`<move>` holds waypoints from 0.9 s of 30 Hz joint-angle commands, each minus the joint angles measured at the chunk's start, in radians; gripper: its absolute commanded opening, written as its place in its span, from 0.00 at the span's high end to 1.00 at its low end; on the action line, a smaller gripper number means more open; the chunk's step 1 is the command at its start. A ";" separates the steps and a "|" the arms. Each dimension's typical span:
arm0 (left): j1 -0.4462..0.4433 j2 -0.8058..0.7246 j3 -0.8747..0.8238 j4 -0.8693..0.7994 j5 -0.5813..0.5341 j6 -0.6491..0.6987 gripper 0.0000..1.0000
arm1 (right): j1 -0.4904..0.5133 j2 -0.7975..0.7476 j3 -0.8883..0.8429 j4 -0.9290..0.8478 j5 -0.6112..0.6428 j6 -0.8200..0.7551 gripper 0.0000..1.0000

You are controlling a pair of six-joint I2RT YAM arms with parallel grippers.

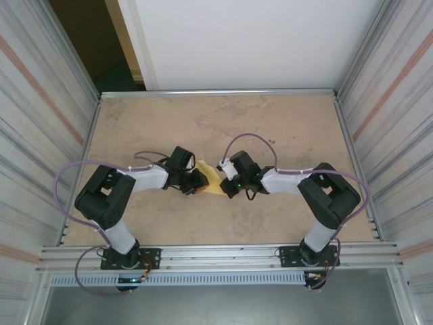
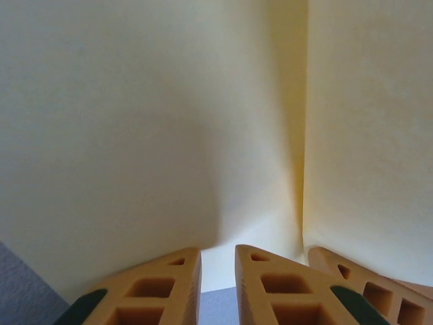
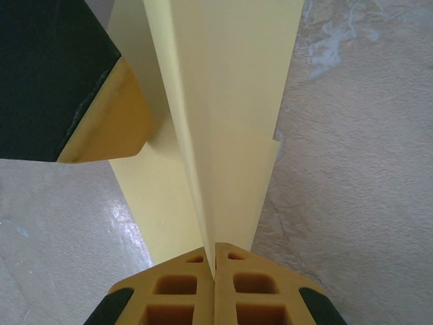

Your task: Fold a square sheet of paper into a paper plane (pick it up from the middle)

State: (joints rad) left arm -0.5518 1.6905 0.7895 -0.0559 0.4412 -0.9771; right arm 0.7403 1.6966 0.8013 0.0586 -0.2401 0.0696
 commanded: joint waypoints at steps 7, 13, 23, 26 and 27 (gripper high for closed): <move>-0.005 0.003 -0.024 -0.014 -0.038 -0.014 0.84 | 0.021 0.037 0.031 -0.012 -0.033 0.015 0.97; -0.005 0.000 -0.033 -0.013 -0.044 -0.017 0.85 | 0.022 0.053 0.038 -0.017 -0.043 0.024 0.95; -0.005 -0.015 -0.033 -0.016 -0.045 -0.014 0.86 | 0.014 0.079 0.061 -0.050 -0.084 0.038 0.96; -0.004 -0.039 -0.020 -0.040 -0.059 -0.001 0.86 | 0.013 0.085 0.073 -0.081 -0.076 0.041 0.96; -0.005 -0.053 -0.015 -0.053 -0.070 0.006 0.85 | 0.013 0.085 0.074 -0.091 -0.073 0.044 0.96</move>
State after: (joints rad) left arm -0.5518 1.6806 0.7753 -0.0555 0.4118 -0.9840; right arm 0.7525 1.7626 0.8543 0.0227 -0.2977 0.0944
